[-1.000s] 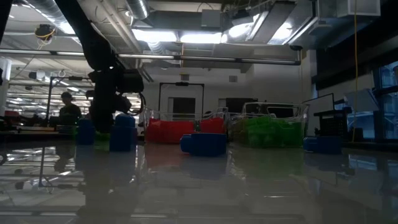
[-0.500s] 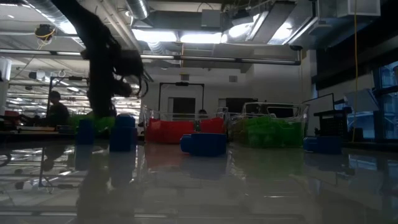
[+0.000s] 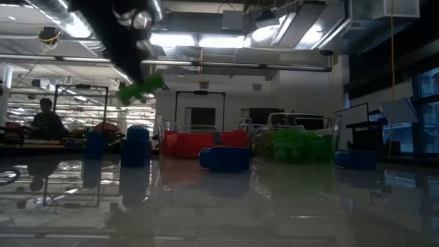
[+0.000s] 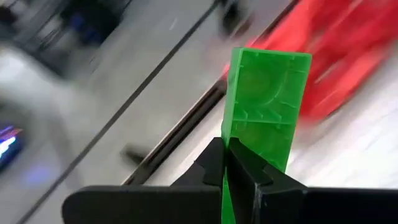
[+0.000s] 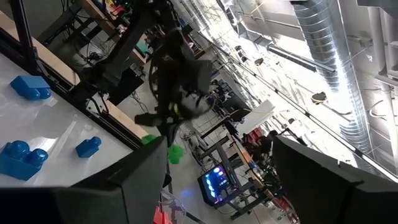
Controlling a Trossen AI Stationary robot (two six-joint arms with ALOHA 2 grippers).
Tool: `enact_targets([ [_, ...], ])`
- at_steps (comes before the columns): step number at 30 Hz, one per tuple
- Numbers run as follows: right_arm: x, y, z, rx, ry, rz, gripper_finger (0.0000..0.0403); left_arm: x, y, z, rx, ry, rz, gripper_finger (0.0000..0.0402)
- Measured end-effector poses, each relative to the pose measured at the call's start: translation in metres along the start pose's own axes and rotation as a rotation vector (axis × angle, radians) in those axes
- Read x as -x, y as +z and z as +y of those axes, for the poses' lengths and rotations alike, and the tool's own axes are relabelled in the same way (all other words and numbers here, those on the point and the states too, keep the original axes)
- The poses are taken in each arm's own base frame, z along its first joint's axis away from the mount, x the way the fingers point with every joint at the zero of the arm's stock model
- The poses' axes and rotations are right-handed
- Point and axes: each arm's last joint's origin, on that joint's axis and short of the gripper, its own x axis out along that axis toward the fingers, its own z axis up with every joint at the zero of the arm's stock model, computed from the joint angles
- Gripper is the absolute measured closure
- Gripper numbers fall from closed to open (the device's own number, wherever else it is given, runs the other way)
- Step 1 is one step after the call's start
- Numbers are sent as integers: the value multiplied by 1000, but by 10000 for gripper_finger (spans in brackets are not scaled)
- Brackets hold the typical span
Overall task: Sort blocks
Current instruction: Put the green game piece into the top right transparent bin
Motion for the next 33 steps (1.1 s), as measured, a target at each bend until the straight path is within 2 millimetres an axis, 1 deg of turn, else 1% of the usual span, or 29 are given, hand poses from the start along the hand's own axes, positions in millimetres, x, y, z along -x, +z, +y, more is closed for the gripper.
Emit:
enact_targets([
  [2,0,0,0,-3,-5,-4,114,10,10,-4,43,-86,-105,402],
  [5,0,1,-1,-6,-10,-7,114,18,23,-13,88,-196,-248,401],
  [7,0,1,-1,-5,-10,-7,114,20,32,-22,102,-248,-320,401],
  [10,0,1,-1,-6,-11,-8,114,16,42,-37,101,-326,-393,401],
  [13,0,1,-1,-6,-11,-8,114,9,53,-52,107,-391,-452,401],
  [17,0,1,-1,8,-12,-8,114,-5,73,-77,83,-438,-457,401],
  [26,0,1,-1,17,-10,-7,114,-34,135,-140,-41,-487,-488,401],
  [29,0,1,-1,18,-8,-5,114,-48,149,-161,-40,-519,-527,401],
  [33,0,0,0,21,-3,-2,114,-71,159,-180,-3,-510,-589,396],
])
